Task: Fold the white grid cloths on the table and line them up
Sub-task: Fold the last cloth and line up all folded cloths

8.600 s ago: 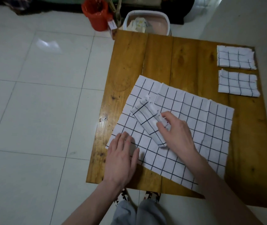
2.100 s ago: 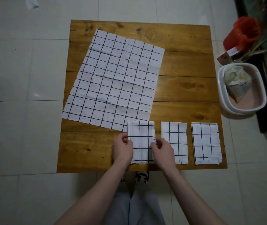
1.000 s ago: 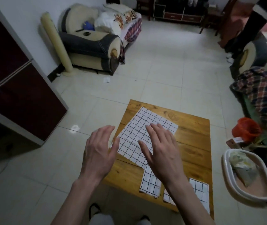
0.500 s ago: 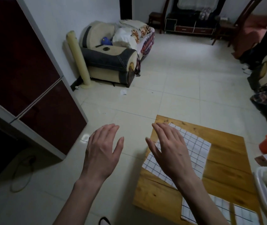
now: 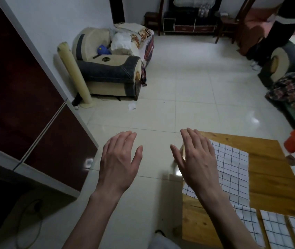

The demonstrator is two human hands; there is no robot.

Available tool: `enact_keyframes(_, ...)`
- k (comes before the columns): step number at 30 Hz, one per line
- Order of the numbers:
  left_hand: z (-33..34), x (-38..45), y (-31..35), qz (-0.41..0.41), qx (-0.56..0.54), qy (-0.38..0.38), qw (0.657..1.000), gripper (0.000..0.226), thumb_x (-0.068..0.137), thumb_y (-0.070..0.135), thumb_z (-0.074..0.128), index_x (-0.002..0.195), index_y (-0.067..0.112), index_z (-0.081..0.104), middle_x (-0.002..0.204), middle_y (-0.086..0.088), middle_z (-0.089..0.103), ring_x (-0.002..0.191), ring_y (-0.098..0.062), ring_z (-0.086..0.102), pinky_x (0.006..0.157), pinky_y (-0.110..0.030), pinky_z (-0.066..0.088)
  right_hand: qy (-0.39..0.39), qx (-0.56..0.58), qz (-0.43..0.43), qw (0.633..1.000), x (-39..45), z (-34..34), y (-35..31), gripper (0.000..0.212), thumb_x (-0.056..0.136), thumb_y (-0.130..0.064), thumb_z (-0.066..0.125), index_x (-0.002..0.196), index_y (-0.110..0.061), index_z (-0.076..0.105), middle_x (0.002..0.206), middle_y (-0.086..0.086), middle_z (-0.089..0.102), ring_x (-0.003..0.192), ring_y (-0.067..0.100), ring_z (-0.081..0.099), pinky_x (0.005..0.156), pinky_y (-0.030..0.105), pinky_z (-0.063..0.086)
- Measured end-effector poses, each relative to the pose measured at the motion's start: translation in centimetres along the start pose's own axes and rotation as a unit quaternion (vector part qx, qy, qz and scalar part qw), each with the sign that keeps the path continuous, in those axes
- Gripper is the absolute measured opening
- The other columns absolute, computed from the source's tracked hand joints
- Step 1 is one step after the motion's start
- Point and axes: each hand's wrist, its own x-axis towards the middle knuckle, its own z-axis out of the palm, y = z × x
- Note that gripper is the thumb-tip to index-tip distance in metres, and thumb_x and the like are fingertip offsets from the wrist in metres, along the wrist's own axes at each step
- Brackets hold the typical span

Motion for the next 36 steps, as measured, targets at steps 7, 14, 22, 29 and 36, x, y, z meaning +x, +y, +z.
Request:
enact_keyframes(7,2.7,5.6,-2.3,0.041,-0.019,-0.004,0.999,0.047,0.105,0.041,0.045,0.14,0.013,0.06,0.139,-0.005,0.063,0.133,-0.021,0.053,0.114,-0.043,0.042,0.031,-0.012,0.022,0.999,4.7,2.2,-0.3,0.063,0.106,-0.055,0.036,0.152,-0.013,0.047,0.155,0.009,0.052,0.15,0.026,0.04,0.125,0.048,0.029)
enact_keyframes(14,6.4,16.0,-3.4,0.086,-0.036,-0.003,0.996,0.045,0.105,0.039,0.046,0.139,0.013,0.061,0.138,-0.005,0.063,0.132,-0.022,0.054,0.113,-0.043,0.043,0.07,-0.017,0.051,0.996,12.4,4.9,1.5,0.059,0.106,-0.051,0.04,0.149,-0.012,0.051,0.152,0.008,0.055,0.148,0.025,0.043,0.124,0.048,0.031)
enact_keyframes(22,11.3,28.6,-2.8,0.135,-0.038,-0.032,0.99,0.046,0.106,0.04,0.047,0.141,0.014,0.061,0.141,-0.004,0.062,0.134,-0.022,0.053,0.113,-0.043,0.043,0.105,-0.019,0.094,0.99,22.5,7.4,5.1,0.056,0.106,-0.049,0.044,0.146,-0.011,0.054,0.148,0.008,0.058,0.145,0.026,0.046,0.123,0.046,0.031)
enact_keyframes(29,15.1,35.8,-0.6,0.186,-0.062,-0.053,0.979,0.047,0.106,0.041,0.046,0.14,0.013,0.061,0.14,-0.005,0.062,0.133,-0.023,0.054,0.114,-0.042,0.041,0.112,-0.042,0.134,0.984,28.2,7.6,7.8,0.055,0.107,-0.048,0.044,0.146,-0.011,0.054,0.149,0.009,0.058,0.145,0.026,0.046,0.123,0.046,0.032)
enact_keyframes(36,19.7,43.1,1.3,0.24,-0.096,-0.073,0.963,0.046,0.105,0.04,0.048,0.139,0.012,0.062,0.139,-0.006,0.063,0.131,-0.024,0.055,0.111,-0.042,0.042,0.103,-0.071,0.202,0.971,32.7,8.7,10.8,0.055,0.108,-0.049,0.043,0.147,-0.011,0.052,0.151,0.009,0.055,0.147,0.025,0.044,0.123,0.047,0.032)
